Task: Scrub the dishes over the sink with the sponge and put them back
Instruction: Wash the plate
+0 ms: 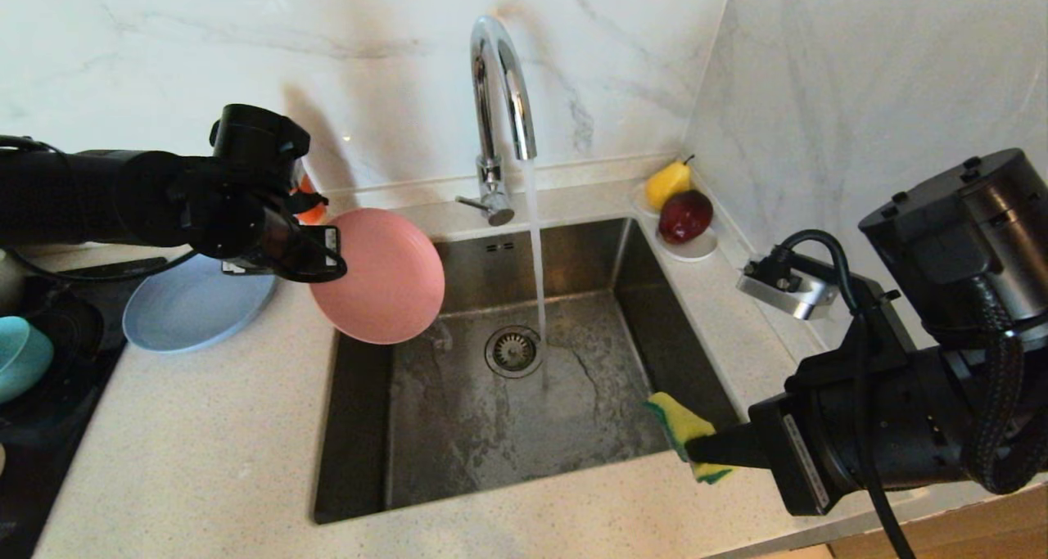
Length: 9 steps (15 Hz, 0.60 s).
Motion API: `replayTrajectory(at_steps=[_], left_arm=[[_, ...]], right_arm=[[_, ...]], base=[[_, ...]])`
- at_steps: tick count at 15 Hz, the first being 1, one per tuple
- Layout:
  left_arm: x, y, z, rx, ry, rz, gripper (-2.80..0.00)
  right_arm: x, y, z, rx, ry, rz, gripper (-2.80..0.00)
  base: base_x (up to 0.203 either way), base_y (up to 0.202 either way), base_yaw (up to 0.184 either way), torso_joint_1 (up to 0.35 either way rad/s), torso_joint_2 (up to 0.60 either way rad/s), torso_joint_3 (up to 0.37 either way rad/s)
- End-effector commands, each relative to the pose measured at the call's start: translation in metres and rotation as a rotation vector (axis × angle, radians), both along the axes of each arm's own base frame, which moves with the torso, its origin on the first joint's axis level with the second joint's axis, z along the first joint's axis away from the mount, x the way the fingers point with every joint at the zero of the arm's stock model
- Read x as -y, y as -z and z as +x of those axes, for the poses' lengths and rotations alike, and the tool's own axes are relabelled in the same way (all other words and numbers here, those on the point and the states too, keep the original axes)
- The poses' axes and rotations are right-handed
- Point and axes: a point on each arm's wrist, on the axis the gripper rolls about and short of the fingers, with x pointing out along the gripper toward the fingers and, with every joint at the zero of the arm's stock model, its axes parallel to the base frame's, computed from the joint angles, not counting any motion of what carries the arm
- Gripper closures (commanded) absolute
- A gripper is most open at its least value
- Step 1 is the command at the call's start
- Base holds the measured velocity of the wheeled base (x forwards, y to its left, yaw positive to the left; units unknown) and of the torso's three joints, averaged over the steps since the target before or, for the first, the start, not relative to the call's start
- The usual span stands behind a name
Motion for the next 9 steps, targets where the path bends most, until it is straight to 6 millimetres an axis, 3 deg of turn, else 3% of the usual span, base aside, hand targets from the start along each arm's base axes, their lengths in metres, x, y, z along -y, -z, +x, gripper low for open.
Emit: replayTrajectory(at_steps=[1,5,9], left_arm=[[0.000,-0.006,-0.005,0.031,0.014,0.024,0.00],[0.001,-0.005,-0.014,0.082,0.047,0.035,0.00],[0.006,-0.009,-0.031,0.075,0.168,-0.101,0.00]], right_arm=[[-0.001,0.002,0.001,-0.009,-0.002,-0.005,0.00],[-0.002,0.003,0.001,-0.014,-0.002,-0.007,0.00],[-0.006,-0.014,-0.005,0.048,-0.039,0.066,0.00]], base=[[0.000,0.000,0.000,0.000,0.00,0.000],[0.000,0.000,0.000,0.000,0.00,0.000],[0.000,0.000,0.000,0.000,0.00,0.000]])
